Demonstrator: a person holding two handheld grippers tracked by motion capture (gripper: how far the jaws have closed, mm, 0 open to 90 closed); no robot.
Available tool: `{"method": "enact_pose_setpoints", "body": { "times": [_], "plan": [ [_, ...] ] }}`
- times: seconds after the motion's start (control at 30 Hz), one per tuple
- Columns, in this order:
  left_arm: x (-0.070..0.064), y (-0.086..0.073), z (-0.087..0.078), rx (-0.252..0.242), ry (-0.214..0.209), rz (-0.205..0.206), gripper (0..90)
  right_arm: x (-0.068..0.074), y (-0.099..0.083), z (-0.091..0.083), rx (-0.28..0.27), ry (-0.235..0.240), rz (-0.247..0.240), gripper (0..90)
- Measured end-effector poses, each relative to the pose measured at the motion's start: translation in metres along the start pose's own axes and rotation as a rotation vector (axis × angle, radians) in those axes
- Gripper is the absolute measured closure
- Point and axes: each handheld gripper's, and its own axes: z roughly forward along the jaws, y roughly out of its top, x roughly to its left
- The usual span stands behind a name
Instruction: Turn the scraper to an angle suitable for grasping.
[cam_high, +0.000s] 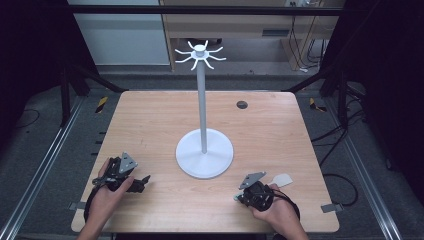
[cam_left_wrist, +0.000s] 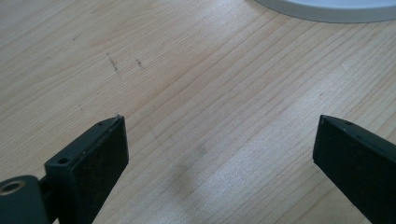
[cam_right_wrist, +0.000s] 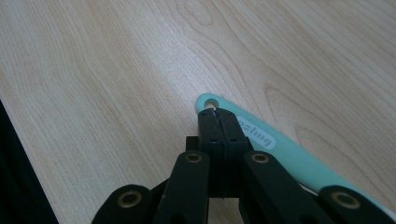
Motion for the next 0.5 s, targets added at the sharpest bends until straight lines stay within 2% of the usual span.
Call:
{"method": "enact_pose_setpoints", "body": {
  "times": [0.5],
  "plan": [
    [-0.0004, 0.0001, 0.0003, 0.0, -0.001, 0.002, 3.1, -0.0028, 0.002, 0.0016, -0.004, 0.001, 0.004, 90.0]
  ]
}}
